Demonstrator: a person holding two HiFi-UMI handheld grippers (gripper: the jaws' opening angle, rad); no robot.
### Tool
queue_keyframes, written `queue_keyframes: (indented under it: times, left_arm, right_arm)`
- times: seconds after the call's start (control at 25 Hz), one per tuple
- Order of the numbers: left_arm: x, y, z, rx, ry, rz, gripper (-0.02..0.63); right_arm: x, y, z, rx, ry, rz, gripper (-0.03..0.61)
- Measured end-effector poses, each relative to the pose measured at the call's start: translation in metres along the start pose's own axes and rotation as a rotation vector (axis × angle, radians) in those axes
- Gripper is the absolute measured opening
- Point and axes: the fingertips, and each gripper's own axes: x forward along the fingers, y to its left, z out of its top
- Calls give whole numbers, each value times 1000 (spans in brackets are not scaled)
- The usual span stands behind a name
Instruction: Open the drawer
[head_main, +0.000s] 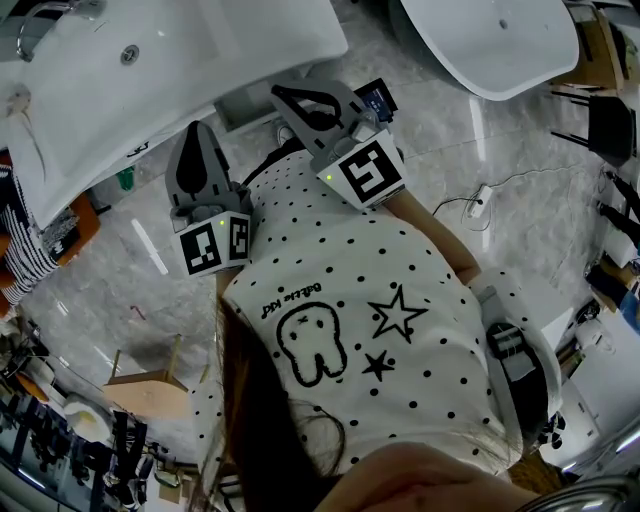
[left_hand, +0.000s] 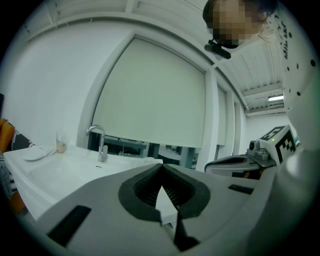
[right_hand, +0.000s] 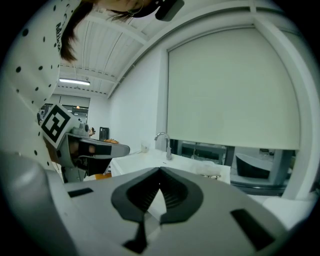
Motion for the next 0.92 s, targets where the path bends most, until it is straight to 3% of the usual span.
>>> queue_keyframes:
  times: [0.92]
  left_arm:
    - [1, -1, -1, -8, -5, 9, 5]
  right_arm:
    - [-1, -2, -1, -7, 6, -4, 12]
